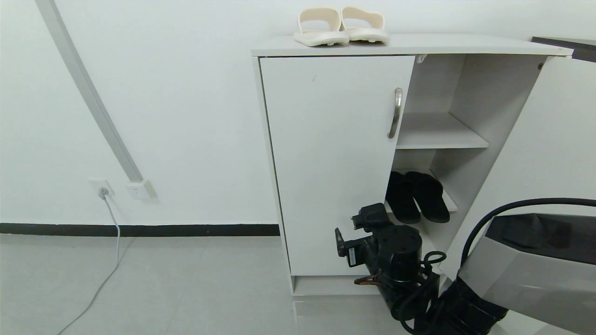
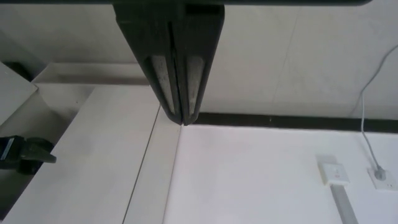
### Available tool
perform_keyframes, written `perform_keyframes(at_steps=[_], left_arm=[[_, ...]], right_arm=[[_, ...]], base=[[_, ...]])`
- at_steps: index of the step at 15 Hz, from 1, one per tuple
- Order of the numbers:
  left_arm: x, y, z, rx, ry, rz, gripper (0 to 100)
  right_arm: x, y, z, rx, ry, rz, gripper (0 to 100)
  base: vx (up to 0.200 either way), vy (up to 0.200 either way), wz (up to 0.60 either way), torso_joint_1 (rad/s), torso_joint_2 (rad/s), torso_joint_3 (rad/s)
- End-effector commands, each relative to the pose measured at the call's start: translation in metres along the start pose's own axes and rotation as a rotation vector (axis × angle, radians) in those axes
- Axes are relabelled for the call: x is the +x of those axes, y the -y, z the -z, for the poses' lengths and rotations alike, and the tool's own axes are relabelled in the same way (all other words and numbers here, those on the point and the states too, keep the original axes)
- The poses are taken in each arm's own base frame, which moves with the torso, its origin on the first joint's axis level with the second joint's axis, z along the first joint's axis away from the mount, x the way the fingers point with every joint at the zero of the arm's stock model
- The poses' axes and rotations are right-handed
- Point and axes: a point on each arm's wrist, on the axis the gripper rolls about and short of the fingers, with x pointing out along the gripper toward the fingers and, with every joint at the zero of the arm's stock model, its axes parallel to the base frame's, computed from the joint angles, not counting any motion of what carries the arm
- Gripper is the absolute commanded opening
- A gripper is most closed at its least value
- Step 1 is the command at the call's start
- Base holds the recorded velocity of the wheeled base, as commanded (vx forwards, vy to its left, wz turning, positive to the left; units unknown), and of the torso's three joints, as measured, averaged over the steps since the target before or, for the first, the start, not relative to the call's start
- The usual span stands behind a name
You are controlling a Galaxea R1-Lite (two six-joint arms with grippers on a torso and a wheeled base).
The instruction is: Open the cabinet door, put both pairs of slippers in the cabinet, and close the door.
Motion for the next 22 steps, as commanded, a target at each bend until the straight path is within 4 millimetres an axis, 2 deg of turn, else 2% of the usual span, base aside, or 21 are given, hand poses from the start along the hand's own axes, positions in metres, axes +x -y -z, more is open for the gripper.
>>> perform_keyframes(at_steps=[1,4,7,13,22], left_arm=[[0.0000,0.0000,0.0000,0.000,0.000,0.000,0],[0.0000,0.0000,0.0000,0.000,0.000,0.000,0],[0.0000,0.0000,0.0000,0.000,0.000,0.000,0],[0.0000,0.0000,0.0000,0.000,0.000,0.000,0],[0.0000,0.0000,0.0000,0.000,0.000,0.000,0]], right_arm=[[0.0007,-0.0006,0.0030,-0.005,-0.007,0.000,100],[-0.0003,-0.0016,0.0036,-0.007,-0.009,-0.014,100],[-0.0006,-0.0015,0.0023,-0.004,-0.005,-0.017,100],[-0.0017,-0.0028,0.0026,-0.006,-0.006,-0.022,100],[-0.0027,-0.0035,0.0032,-0.008,-0.008,-0.025,100]], base=[[0.000,0.000,0.00,0.000,0.00,0.000],[0.000,0.000,0.00,0.001,-0.05,-0.058],[0.000,0.000,0.00,0.015,-0.20,-0.328],[0.000,0.000,0.00,0.073,-0.50,-0.361],[0.000,0.000,0.00,0.157,-0.47,-0.322]])
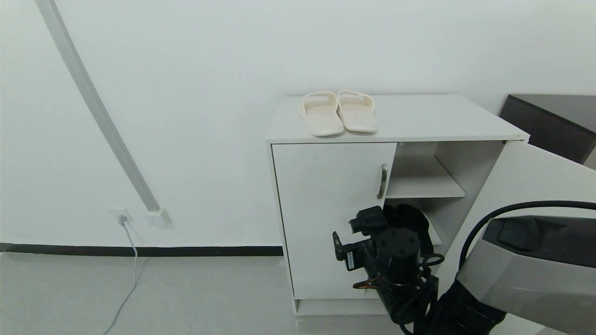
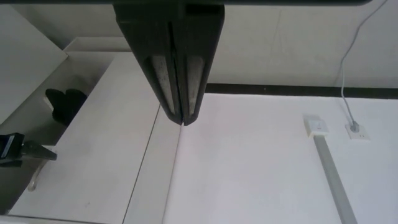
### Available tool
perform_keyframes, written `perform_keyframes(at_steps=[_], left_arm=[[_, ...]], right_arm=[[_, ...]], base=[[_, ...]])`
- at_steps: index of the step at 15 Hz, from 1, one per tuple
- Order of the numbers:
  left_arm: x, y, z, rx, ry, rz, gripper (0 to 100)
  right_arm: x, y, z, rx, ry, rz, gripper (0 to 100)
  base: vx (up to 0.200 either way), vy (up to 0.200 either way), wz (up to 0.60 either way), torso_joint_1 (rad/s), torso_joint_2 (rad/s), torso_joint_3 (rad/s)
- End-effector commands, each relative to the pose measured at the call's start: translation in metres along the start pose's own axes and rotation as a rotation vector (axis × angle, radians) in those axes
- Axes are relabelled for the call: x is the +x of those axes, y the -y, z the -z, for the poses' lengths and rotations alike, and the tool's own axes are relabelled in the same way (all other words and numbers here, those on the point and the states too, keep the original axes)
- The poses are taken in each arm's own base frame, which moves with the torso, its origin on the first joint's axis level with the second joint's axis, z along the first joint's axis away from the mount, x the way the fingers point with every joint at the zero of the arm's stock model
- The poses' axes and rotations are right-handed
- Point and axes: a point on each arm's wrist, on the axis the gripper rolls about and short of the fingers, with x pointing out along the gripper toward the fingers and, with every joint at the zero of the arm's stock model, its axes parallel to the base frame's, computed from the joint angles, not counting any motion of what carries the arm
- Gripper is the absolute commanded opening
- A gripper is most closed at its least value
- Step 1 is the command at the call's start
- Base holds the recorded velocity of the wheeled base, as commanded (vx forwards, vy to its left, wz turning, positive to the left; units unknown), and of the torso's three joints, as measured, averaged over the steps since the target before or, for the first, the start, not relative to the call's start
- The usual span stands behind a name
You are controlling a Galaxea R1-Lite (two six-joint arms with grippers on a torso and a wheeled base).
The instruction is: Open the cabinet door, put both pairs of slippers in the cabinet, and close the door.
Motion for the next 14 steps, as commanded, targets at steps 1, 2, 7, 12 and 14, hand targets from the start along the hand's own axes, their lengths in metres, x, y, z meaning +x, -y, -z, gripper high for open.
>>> perform_keyframes(at_steps=[1,2,7,12,14], left_arm=[[0.0000,0.0000,0.0000,0.000,0.000,-0.001,0],[0.0000,0.0000,0.0000,0.000,0.000,-0.001,0],[0.0001,0.0000,0.0000,-0.002,-0.001,-0.001,0],[0.0000,0.0000,0.0000,-0.002,0.000,-0.001,0],[0.0000,0.0000,0.0000,0.000,0.000,-0.001,0]], right_arm=[[-0.0006,0.0000,0.0007,-0.002,-0.002,-0.001,100],[-0.0010,-0.0004,0.0010,-0.003,-0.004,-0.002,100],[-0.0015,-0.0007,0.0006,0.000,0.002,-0.004,100],[-0.0032,-0.0003,0.0015,0.000,0.004,-0.005,100],[-0.0035,-0.0001,0.0012,0.000,0.004,-0.005,100]], base=[[0.000,0.000,0.00,0.178,-0.50,-0.320],[0.000,0.000,0.00,0.178,-0.50,-0.315],[0.000,0.000,0.00,0.215,-0.52,-0.309],[0.000,0.000,0.00,0.242,-0.57,-0.326],[0.000,0.000,0.00,0.266,-0.60,-0.337]])
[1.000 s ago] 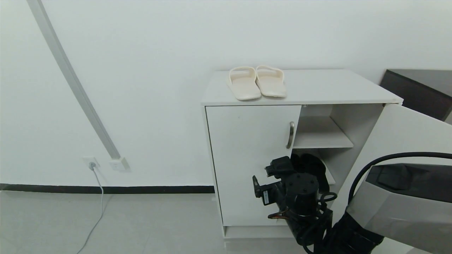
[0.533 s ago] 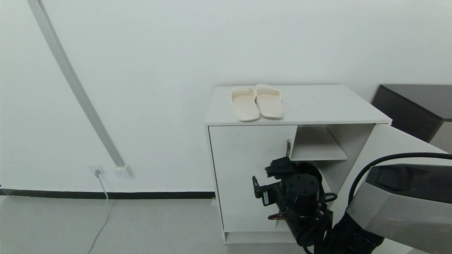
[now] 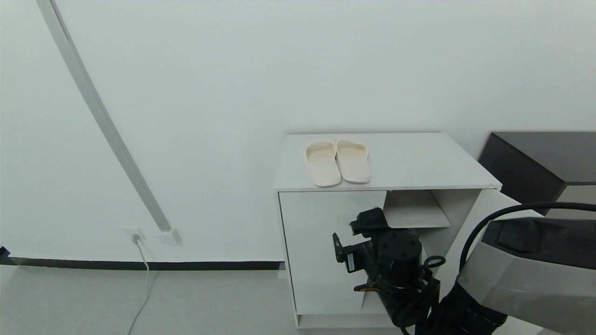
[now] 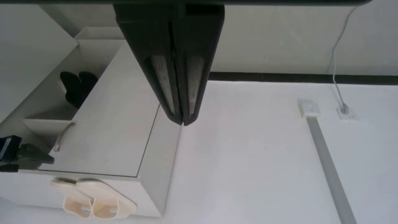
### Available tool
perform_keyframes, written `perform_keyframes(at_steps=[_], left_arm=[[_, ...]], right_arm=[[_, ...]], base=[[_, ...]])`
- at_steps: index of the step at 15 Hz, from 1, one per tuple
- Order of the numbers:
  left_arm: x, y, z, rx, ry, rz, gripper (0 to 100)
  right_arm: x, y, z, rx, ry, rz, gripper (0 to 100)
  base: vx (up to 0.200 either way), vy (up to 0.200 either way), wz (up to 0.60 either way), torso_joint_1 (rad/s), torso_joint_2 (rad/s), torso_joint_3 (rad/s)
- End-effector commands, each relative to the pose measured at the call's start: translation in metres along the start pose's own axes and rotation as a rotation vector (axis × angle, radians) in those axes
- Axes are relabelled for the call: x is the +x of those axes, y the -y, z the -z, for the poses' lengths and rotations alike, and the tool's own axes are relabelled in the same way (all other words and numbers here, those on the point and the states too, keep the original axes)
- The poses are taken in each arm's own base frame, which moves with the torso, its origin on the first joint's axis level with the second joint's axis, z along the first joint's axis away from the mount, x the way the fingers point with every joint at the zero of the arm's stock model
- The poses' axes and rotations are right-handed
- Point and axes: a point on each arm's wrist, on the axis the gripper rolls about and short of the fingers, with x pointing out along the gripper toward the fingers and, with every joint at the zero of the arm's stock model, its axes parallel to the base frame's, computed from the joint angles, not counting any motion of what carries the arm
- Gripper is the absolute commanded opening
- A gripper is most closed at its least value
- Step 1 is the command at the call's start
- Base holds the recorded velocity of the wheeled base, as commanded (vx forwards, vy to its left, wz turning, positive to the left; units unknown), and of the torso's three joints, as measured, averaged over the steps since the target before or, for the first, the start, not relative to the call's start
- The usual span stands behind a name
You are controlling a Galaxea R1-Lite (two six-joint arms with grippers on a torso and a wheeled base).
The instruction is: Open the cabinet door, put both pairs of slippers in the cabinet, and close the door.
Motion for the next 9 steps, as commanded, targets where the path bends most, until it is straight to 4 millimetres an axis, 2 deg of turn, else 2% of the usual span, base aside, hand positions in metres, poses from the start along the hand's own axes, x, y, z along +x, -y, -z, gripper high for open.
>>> perform_keyframes(at_steps=[1,6,9], left_arm=[[0.000,0.000,0.000,0.002,0.000,0.001,0],[0.000,0.000,0.000,0.003,0.000,0.002,0],[0.000,0.000,0.000,0.005,0.000,0.004,0]], right_arm=[[0.000,0.000,-0.001,0.002,0.003,0.000,100],[0.000,0.000,-0.003,-0.013,0.025,-0.001,100],[0.008,-0.002,-0.018,-0.012,0.080,-0.015,100]], base=[[0.000,0.000,0.00,0.261,-0.59,-0.330],[0.000,0.000,0.00,0.199,-0.43,-0.230],[0.000,0.000,0.00,0.028,-0.05,-0.031]])
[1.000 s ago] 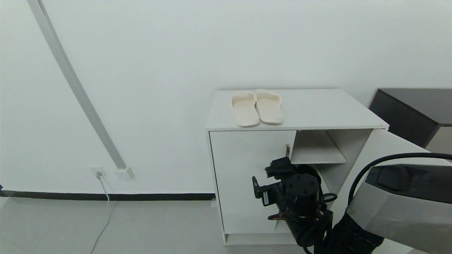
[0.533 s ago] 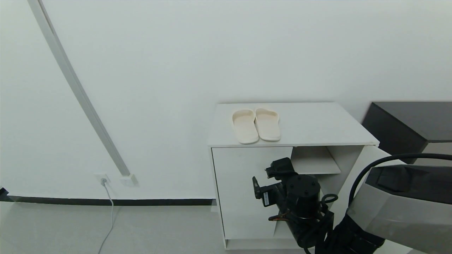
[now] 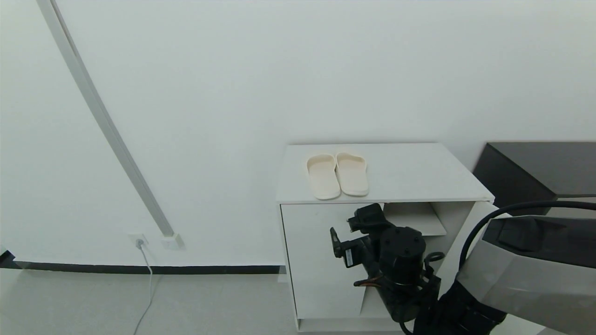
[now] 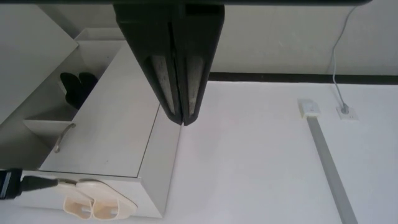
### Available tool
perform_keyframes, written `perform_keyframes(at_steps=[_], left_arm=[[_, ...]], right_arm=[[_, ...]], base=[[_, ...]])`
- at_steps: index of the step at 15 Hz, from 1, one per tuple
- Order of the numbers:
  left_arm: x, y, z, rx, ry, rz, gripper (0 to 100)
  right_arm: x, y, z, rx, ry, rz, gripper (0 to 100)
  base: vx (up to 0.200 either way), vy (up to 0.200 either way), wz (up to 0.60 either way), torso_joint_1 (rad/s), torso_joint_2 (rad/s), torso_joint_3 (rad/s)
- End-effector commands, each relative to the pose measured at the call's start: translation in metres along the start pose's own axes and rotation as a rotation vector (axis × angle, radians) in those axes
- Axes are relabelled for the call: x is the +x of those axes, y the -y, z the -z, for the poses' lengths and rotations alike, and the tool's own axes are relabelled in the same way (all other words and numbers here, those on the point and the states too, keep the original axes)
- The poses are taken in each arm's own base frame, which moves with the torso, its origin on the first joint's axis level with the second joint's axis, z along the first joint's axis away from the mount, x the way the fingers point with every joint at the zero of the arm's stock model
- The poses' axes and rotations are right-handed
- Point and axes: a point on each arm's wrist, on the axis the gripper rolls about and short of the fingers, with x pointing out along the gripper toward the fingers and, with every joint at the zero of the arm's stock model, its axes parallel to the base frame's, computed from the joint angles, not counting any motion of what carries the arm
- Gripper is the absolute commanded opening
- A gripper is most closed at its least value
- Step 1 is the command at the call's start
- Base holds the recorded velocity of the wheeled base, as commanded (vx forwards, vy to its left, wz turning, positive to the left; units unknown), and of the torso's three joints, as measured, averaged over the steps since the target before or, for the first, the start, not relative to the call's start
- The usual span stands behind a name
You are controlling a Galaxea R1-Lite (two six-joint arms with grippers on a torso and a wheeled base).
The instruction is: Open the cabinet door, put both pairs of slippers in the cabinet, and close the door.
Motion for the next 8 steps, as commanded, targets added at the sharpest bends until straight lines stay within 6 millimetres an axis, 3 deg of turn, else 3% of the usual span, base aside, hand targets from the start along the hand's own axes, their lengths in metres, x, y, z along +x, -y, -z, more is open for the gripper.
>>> perform_keyframes(at_steps=[1,5,8], left_arm=[[0.000,0.000,0.000,0.001,0.000,0.000,0],[0.000,0.000,0.000,0.001,0.000,0.000,0],[0.000,0.000,0.000,0.001,0.000,0.000,0]], right_arm=[[0.011,0.001,-0.016,0.013,0.021,0.014,100],[0.020,0.006,-0.073,0.092,-0.103,0.021,100],[0.022,0.006,-0.088,0.146,-0.134,0.023,100]], base=[[0.000,0.000,0.00,0.000,0.00,0.000],[0.000,0.000,0.00,0.000,0.00,0.000],[0.000,0.000,0.00,0.000,0.00,0.000]])
